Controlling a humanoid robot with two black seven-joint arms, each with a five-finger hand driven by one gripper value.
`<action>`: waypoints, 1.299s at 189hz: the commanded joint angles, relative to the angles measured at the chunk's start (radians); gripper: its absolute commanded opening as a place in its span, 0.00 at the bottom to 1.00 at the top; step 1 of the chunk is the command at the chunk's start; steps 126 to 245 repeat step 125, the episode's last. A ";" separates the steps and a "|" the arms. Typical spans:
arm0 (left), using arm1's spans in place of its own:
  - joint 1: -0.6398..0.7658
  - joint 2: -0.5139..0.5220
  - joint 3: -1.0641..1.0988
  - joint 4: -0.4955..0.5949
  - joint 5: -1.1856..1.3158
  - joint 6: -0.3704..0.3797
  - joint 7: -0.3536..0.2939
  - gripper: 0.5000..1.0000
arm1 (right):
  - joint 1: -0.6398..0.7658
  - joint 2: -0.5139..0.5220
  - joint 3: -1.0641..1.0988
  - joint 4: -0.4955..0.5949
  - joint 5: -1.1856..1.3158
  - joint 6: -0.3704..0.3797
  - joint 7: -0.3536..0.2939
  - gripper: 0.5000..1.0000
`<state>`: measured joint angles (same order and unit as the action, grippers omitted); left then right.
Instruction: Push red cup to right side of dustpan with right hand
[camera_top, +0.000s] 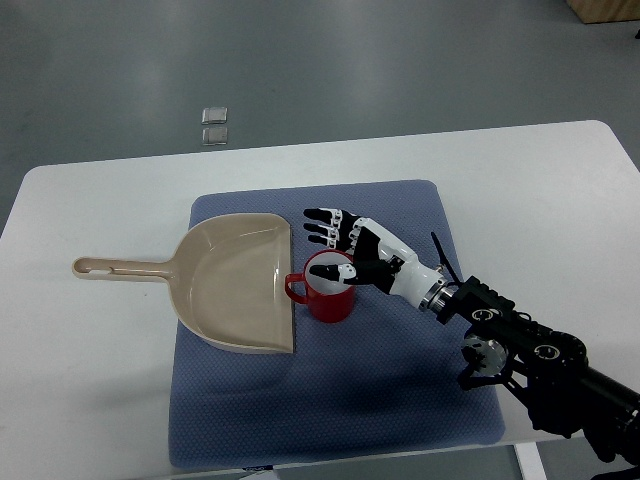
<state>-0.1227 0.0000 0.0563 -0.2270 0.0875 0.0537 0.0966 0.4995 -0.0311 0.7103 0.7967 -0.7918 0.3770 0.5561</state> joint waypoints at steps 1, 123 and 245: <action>0.000 0.000 0.000 0.000 0.000 0.000 0.000 1.00 | 0.002 -0.024 0.000 0.026 0.014 0.000 -0.002 0.86; 0.000 0.000 0.002 -0.018 0.000 0.000 0.003 1.00 | 0.080 -0.144 0.107 -0.079 0.743 0.128 -0.105 0.86; 0.000 0.000 0.002 -0.018 0.000 0.000 0.003 1.00 | 0.080 -0.141 0.109 -0.082 0.743 0.125 -0.102 0.86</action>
